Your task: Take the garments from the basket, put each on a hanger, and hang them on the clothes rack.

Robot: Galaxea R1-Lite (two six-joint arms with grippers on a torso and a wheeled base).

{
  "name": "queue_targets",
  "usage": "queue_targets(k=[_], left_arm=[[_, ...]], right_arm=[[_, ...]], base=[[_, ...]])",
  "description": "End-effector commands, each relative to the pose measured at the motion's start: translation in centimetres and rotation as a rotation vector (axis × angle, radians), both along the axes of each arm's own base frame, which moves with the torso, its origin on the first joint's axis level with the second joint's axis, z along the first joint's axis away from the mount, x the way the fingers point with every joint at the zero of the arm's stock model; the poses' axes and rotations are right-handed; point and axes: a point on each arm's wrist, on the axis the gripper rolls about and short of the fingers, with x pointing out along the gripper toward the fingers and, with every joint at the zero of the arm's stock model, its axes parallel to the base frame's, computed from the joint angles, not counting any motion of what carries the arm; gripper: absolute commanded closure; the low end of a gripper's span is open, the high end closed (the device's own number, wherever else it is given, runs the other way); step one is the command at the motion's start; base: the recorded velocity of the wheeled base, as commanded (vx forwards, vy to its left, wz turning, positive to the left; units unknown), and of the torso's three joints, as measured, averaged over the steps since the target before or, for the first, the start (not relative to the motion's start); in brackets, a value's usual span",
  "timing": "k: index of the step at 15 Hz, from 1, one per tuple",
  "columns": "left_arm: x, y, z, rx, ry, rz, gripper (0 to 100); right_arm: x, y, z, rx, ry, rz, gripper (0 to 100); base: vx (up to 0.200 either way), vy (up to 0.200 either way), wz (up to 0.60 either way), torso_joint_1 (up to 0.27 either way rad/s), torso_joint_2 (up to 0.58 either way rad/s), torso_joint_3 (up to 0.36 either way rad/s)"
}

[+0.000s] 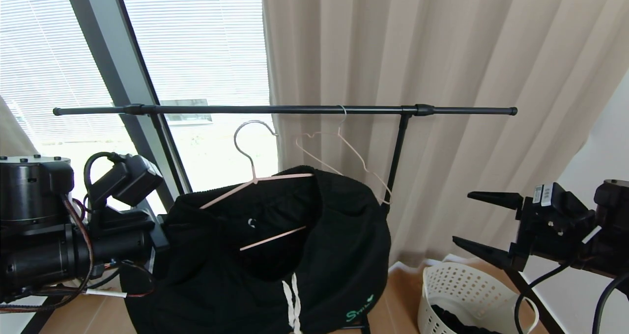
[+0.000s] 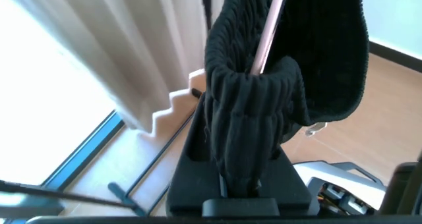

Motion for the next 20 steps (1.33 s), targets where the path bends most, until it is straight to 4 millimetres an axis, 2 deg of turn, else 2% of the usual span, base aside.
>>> queue_targets(k=[1, 3, 6, 9, 12, 17, 20], left_arm=[[0.1, 0.1, -0.2, 0.014, 0.011, 0.042, 100], [0.5, -0.6, -0.6, 0.02, 0.039, 0.068, 100], [1.7, -1.4, -1.7, 0.072, 0.08, 0.132, 100], [3.6, -1.8, -1.5, 0.069, 0.092, 0.218, 100], [6.6, -2.7, -1.0, 0.02, 0.109, 0.353, 100], [11.8, -3.9, -2.1, -0.039, 0.148, 0.438, 100], [14.0, -4.8, -2.7, -0.073, 0.162, 0.503, 100]], right_arm=[[-0.8, 1.9, 2.5, 0.028, -0.027, -0.062, 0], [-1.7, 4.2, 4.3, 0.094, -0.01, -0.161, 0], [-3.0, 5.8, 5.6, 0.107, -0.05, -0.23, 0], [-3.6, 6.3, 5.8, 0.104, -0.062, -0.254, 0], [-4.3, 6.2, 5.8, 0.104, -0.063, -0.254, 0], [-4.5, 6.1, 5.4, 0.099, -0.051, -0.256, 0], [-4.6, 6.1, 5.2, 0.096, -0.042, -0.255, 0]], base=[[0.0, 0.0, 0.0, 0.0, 0.0, 0.0], [0.0, 0.0, 0.0, 0.0, 0.0, 0.0], [0.0, 0.0, 0.0, 0.0, 0.0, 0.0], [0.0, 0.0, 0.0, 0.0, 0.0, 0.0], [0.0, 0.0, 0.0, 0.0, 0.0, 0.0], [0.0, 0.0, 0.0, 0.0, 0.0, 0.0], [0.0, 0.0, 0.0, 0.0, 0.0, 0.0]])
